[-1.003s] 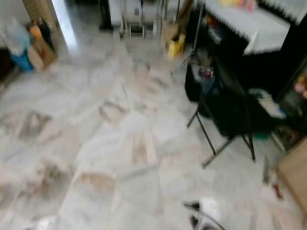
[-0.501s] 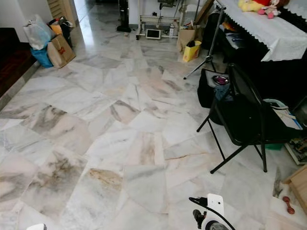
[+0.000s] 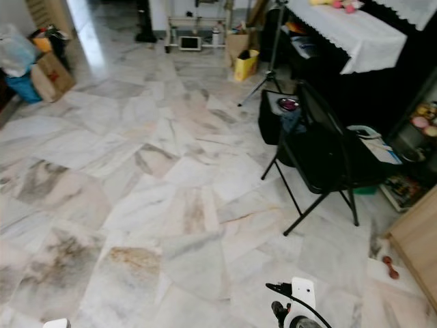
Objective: Hang keys on a hook
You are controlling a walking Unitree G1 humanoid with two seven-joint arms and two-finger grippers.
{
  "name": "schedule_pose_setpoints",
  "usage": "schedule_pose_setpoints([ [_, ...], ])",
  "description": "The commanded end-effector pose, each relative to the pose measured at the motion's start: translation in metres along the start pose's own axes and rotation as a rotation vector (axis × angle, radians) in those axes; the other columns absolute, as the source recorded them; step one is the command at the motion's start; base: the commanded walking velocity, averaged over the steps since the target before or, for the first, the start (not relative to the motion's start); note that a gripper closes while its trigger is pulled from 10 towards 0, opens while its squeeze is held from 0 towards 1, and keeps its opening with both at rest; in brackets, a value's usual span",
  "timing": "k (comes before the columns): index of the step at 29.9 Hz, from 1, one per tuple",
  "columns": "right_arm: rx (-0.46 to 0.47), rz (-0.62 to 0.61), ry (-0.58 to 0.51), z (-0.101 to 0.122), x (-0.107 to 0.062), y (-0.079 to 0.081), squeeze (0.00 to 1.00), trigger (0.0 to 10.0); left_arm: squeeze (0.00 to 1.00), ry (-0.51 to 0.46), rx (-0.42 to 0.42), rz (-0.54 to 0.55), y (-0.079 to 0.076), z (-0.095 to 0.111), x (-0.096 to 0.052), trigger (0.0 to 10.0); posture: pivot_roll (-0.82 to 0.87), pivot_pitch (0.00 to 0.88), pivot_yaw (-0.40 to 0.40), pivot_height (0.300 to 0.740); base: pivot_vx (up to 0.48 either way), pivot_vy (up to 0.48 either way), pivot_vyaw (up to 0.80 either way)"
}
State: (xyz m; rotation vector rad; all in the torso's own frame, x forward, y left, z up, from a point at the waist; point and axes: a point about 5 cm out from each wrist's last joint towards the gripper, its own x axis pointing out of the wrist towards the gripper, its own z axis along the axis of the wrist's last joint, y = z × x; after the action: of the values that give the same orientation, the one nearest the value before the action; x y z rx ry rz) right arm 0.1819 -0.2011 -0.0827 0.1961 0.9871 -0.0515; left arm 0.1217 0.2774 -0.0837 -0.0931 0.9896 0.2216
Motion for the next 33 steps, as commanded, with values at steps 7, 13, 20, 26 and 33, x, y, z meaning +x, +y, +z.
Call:
schedule_pose_setpoints([
  [7, -0.008, 0.011, 0.016, -0.001, 0.0, 0.001, 0.0, 10.0, 0.0, 0.025, 0.024, -0.006, 0.001, -0.005, -0.001, 10.0, 0.03, 0.0, -0.063, 0.74, 0.0, 0.0, -0.68],
  [13, -0.015, 0.012, 0.019, -0.002, 0.0, 0.001, 0.0, 10.0, 0.0, 0.05, 0.139, -0.01, 0.003, -0.003, -0.001, 10.0, 0.03, 0.0, -0.06, 0.74, 0.0, -0.127, -0.68],
  [20, -0.019, 0.011, 0.021, -0.001, 0.0, 0.001, 0.0, 10.0, 0.0, 0.057, 0.112, -0.004, 0.003, -0.005, -0.001, 10.0, 0.03, 0.0, -0.061, 0.74, 0.0, -0.274, -0.68],
  [26, -0.017, 0.007, 0.023, -0.002, 0.001, 0.003, 0.0, 10.0, 0.0, 0.061, 0.128, -0.007, 0.003, -0.004, -0.001, 10.0, 0.05, 0.0, -0.044, 0.74, 0.0, 0.0, -0.68],
  [33, -0.001, 0.016, 0.028, -0.006, 0.002, 0.013, 0.0, 10.0, 0.0, 0.057, 0.148, 0.02, 0.012, -0.001, -0.003, 10.0, 0.07, 0.0, 0.011, 0.74, 0.0, 0.0, -0.67],
])
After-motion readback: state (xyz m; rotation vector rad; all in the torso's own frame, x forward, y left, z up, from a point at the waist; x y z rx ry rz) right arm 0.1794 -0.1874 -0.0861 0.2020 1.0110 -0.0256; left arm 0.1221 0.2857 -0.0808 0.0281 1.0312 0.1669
